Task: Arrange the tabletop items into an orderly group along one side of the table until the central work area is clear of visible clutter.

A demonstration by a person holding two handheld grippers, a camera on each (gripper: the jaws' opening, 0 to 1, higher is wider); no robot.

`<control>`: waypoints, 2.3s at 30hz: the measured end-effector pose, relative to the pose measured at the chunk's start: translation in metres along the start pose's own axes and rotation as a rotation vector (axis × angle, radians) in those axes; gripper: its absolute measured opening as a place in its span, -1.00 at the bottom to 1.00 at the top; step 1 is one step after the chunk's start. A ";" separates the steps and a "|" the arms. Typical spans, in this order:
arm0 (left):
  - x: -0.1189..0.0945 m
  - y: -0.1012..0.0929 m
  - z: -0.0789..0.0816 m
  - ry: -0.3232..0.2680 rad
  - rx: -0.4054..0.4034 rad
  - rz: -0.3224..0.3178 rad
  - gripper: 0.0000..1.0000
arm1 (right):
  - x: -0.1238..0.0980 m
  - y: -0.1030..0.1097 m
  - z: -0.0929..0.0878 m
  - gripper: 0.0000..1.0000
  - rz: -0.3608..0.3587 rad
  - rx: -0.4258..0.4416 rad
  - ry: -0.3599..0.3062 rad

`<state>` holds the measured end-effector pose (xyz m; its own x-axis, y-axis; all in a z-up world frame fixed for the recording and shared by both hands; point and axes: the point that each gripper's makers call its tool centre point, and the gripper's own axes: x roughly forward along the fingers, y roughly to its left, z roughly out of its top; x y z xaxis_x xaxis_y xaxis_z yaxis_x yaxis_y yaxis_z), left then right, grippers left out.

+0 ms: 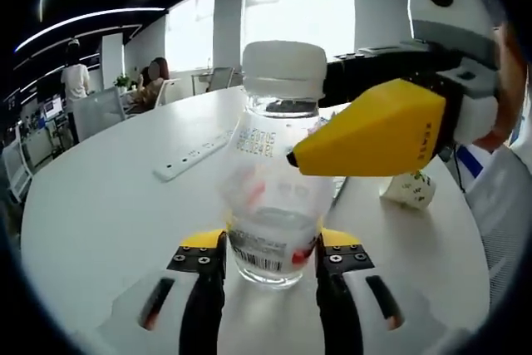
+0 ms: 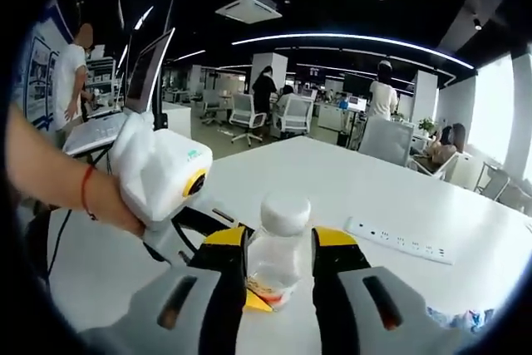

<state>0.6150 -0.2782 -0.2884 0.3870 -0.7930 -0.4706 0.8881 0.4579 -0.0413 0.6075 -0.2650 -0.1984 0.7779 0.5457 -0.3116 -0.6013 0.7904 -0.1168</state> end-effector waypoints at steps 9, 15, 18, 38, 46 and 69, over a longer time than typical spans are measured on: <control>-0.002 -0.004 -0.001 0.012 -0.008 0.002 -0.10 | -0.008 -0.009 -0.007 -0.31 -0.003 -0.003 0.018; -0.005 -0.004 0.000 0.017 -0.013 0.009 -0.06 | -0.012 -0.013 -0.009 -0.27 -0.006 0.006 0.026; -0.008 -0.004 0.000 0.020 -0.015 0.013 -0.05 | -0.014 -0.013 -0.011 -0.22 0.006 0.001 0.032; -0.023 -0.013 0.008 0.032 -0.030 0.038 0.09 | -0.034 -0.023 -0.019 -0.03 0.052 0.007 0.065; -0.029 -0.019 0.015 0.035 -0.029 0.053 0.14 | -0.048 -0.033 -0.023 0.06 0.057 0.014 0.079; -0.059 -0.043 0.033 0.043 -0.065 0.116 0.31 | -0.096 -0.081 -0.026 0.13 0.086 0.031 0.093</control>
<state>0.5621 -0.2646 -0.2302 0.4737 -0.7158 -0.5131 0.8194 0.5717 -0.0410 0.5772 -0.3885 -0.1839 0.7026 0.5847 -0.4056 -0.6579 0.7510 -0.0570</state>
